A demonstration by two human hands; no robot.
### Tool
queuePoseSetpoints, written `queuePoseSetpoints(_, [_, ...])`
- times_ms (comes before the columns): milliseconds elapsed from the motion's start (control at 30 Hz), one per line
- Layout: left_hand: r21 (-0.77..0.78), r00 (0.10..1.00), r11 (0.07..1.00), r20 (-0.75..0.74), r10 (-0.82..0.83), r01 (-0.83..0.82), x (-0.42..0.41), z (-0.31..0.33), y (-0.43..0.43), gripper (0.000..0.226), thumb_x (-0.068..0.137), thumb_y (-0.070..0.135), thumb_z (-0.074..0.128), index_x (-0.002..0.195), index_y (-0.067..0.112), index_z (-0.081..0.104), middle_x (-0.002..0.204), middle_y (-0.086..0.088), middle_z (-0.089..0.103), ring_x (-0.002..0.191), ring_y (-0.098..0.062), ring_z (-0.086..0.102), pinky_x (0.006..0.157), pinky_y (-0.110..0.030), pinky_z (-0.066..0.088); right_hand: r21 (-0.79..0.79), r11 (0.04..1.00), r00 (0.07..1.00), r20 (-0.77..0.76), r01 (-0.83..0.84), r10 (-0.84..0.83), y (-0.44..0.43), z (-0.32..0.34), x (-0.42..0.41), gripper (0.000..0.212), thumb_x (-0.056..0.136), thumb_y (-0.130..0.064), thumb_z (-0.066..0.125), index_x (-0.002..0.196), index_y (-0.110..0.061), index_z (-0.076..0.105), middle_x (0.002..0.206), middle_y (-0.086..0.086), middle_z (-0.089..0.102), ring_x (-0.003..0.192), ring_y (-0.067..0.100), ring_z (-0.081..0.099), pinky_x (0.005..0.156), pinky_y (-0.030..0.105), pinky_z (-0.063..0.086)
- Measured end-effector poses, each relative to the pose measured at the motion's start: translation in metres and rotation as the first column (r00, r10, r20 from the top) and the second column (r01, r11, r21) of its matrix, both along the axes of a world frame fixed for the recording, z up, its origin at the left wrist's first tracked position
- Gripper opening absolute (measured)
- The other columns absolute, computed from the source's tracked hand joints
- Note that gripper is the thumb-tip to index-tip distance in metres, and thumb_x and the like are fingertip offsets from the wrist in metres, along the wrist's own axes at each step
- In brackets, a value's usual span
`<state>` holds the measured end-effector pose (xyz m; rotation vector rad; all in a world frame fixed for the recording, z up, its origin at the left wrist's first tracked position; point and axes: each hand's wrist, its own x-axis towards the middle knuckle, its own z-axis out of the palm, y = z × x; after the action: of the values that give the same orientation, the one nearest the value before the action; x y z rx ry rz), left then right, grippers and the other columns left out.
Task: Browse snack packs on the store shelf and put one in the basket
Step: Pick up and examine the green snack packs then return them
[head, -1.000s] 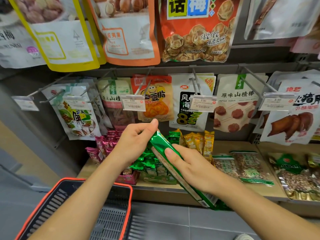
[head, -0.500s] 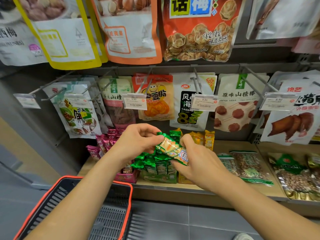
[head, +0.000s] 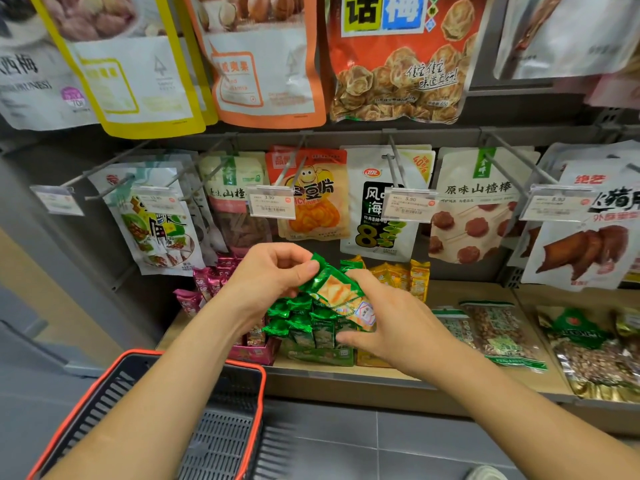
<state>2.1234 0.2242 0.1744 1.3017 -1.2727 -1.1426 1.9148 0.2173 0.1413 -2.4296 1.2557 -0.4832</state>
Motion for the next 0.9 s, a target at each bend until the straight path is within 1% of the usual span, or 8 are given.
queuePoseSetpoints(133, [-0.077,0.979,0.983,0.105,0.172,-0.165,0.017,0.0,-0.004,0.022,0.095,0.002,0.055,0.076,0.013,0.057,0.065,-0.001,0.064,0.06,-0.01,0.062,0.053,-0.019,0.049,0.424,0.901,0.987,-0.075,-0.098,0.142,-0.01,0.007,-0.019,0.053,0.079,-0.052,0.073,0.119,-0.025,0.05,0.107,-0.01,0.062,0.094,0.014,0.062,0.073,0.027,0.051])
queuePoseSetpoints(233, [-0.094,0.929,0.952,0.21,0.305,-0.291,0.033,-0.004,-0.005,0.015,0.099,0.009,0.05,0.086,0.012,0.056,0.078,-0.013,0.067,0.074,-0.021,0.063,0.066,-0.031,0.052,0.591,0.794,0.985,0.163,-0.144,0.058,-0.01,0.009,-0.027,0.034,0.092,-0.038,0.064,0.114,-0.018,0.05,0.09,-0.001,0.061,0.069,0.015,0.067,0.056,0.028,0.053])
queuePoseSetpoints(333, [-0.122,0.888,0.924,0.256,0.382,-0.362,0.035,-0.007,-0.008,0.014,0.099,0.011,0.05,0.087,0.014,0.056,0.081,-0.012,0.068,0.069,-0.018,0.065,0.051,-0.024,0.051,0.568,0.813,0.978,0.211,-0.127,0.006,-0.005,0.011,-0.022,0.05,0.095,-0.038,0.057,0.138,-0.018,0.038,0.085,-0.003,0.06,0.056,0.01,0.063,0.051,0.027,0.051])
queuePoseSetpoints(433, [-0.126,0.881,0.913,0.243,0.407,-0.387,0.036,-0.006,-0.01,0.012,0.097,0.017,0.055,0.086,0.014,0.059,0.078,-0.007,0.067,0.061,-0.014,0.061,0.045,-0.02,0.049,0.384,0.917,0.992,0.109,-0.106,0.069,-0.003,0.009,-0.022,0.051,0.096,-0.045,0.052,0.14,-0.025,0.037,0.096,-0.007,0.062,0.058,0.005,0.06,0.055,0.03,0.054])
queuePoseSetpoints(600, [0.177,0.977,0.967,0.145,0.159,-0.184,0.035,-0.005,-0.006,0.047,0.078,0.057,0.065,0.099,0.015,0.066,0.09,-0.011,0.07,0.071,-0.023,0.065,0.055,-0.025,0.052,0.076,0.995,0.998,0.0,-0.06,0.06,-0.005,0.007,-0.028,0.061,0.091,-0.062,0.044,0.144,-0.033,0.035,0.112,-0.011,0.063,0.081,0.0,0.057,0.073,0.029,0.052])
queuePoseSetpoints(700, [0.199,0.988,0.968,0.038,0.149,-0.154,0.036,-0.004,-0.005,0.03,0.074,0.039,0.072,0.09,0.013,0.068,0.087,-0.017,0.067,0.069,-0.025,0.062,0.053,-0.023,0.052,0.194,0.98,0.972,0.236,-0.036,-0.011,-0.003,0.012,-0.024,0.067,0.081,-0.073,0.033,0.132,-0.033,0.051,0.104,-0.017,0.064,0.074,-0.003,0.057,0.064,0.012,0.044])
queuePoseSetpoints(767, [0.142,0.977,0.974,-0.091,0.191,-0.178,0.04,-0.002,-0.004,0.011,0.084,0.022,0.068,0.087,0.012,0.07,0.09,-0.013,0.066,0.074,-0.022,0.065,0.059,-0.024,0.056,0.304,0.953,0.944,0.312,0.008,-0.108,-0.005,0.015,-0.023,0.054,0.084,-0.067,0.039,0.123,-0.034,0.056,0.097,-0.019,0.063,0.071,-0.002,0.056,0.06,0.01,0.043])
queuePoseSetpoints(900, [0.082,0.947,0.977,-0.239,0.213,-0.199,0.046,0.002,-0.004,0.012,0.091,0.005,0.058,0.089,0.007,0.07,0.075,-0.004,0.07,0.069,-0.012,0.068,0.07,-0.031,0.061,0.548,0.836,0.907,0.364,-0.023,-0.213,-0.009,0.021,-0.029,0.051,0.082,-0.053,0.066,0.122,-0.021,0.064,0.076,-0.001,0.067,0.065,0.008,0.055,0.063,0.023,0.044])
